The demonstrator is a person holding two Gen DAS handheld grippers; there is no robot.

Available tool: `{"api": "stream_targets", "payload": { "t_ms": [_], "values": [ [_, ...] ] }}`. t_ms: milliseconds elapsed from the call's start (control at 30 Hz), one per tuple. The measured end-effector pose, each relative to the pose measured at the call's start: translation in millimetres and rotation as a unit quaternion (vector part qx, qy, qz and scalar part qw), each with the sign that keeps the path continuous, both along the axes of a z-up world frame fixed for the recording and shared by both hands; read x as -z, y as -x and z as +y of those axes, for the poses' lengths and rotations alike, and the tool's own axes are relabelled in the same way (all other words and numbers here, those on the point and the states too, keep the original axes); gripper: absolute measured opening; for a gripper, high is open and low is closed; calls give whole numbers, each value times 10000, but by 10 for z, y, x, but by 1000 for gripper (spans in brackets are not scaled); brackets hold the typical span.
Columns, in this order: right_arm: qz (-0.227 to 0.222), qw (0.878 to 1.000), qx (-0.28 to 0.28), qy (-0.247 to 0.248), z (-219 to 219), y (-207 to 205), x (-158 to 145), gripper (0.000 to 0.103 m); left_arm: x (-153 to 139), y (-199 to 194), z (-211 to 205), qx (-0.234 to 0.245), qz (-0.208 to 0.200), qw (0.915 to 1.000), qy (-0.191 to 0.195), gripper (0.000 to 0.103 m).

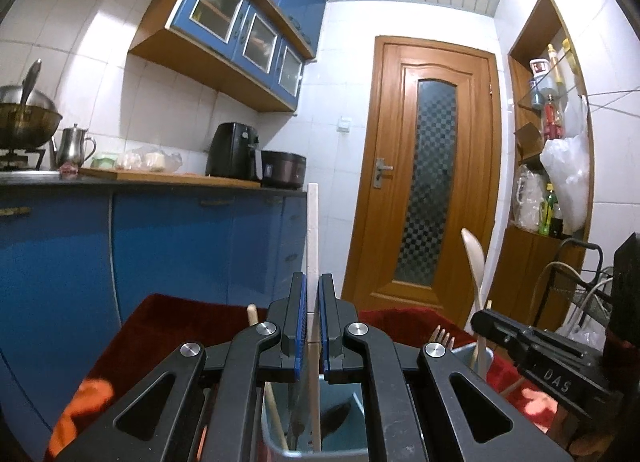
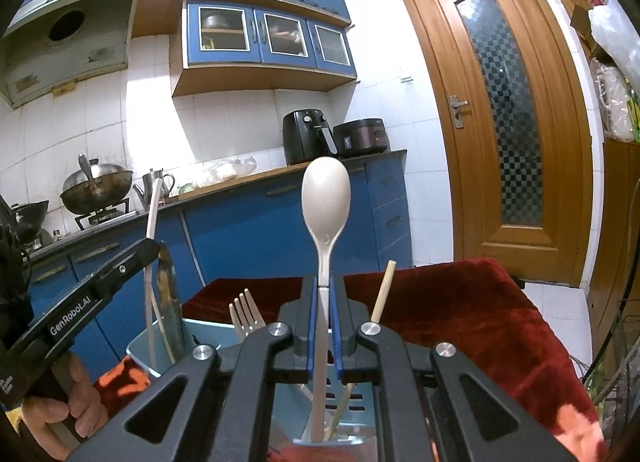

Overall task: Organize utensils
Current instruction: 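Lower the white knife into the holder and open the left tool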

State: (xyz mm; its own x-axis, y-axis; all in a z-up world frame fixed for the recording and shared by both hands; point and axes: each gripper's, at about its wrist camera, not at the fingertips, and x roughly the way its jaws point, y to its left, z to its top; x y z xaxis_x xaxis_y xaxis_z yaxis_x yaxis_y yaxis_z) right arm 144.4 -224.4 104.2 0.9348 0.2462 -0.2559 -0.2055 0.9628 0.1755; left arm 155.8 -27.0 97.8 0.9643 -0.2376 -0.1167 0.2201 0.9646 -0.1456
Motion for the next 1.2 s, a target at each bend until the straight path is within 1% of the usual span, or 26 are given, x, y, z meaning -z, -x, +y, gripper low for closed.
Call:
{"api": "stream_targets", "payload": {
  "t_ms": [167,300,500,633,733,867,1067,1167,1200],
  "values": [
    [-22,9999,-77,85,10,45,19,8,50,31,28,14,87,10000,29,6],
    [-2,9998,-119,144,18,81,31,8,45,80,17,19,35,10000,-20,6],
    [-23,9999,-161,53,-11,119,18,8,10,65,44,68,40,9999,68,6],
    [-163,9997,-175,-16,-35,43,-33,8,-33,64,-5,-11,-128,9999,24,6],
    [-172,9997,-196,-23,-19,-36,23,8,-24,59,-56,-68,-206,9998,-31,6],
    [-203,9994,-170,220,21,5,76,8,59,61,-60,-29,-96,9999,-76,6],
    [-119,9992,-224,308,-2,144,56,8,82,43,-7,16,210,9998,-31,6],
    [-82,9992,-215,341,-5,196,51,8,80,71,-14,75,298,9994,-139,10],
    [-50,9993,-223,311,-14,201,52,8,80,87,-16,103,331,9993,-164,12]
  ]
}}
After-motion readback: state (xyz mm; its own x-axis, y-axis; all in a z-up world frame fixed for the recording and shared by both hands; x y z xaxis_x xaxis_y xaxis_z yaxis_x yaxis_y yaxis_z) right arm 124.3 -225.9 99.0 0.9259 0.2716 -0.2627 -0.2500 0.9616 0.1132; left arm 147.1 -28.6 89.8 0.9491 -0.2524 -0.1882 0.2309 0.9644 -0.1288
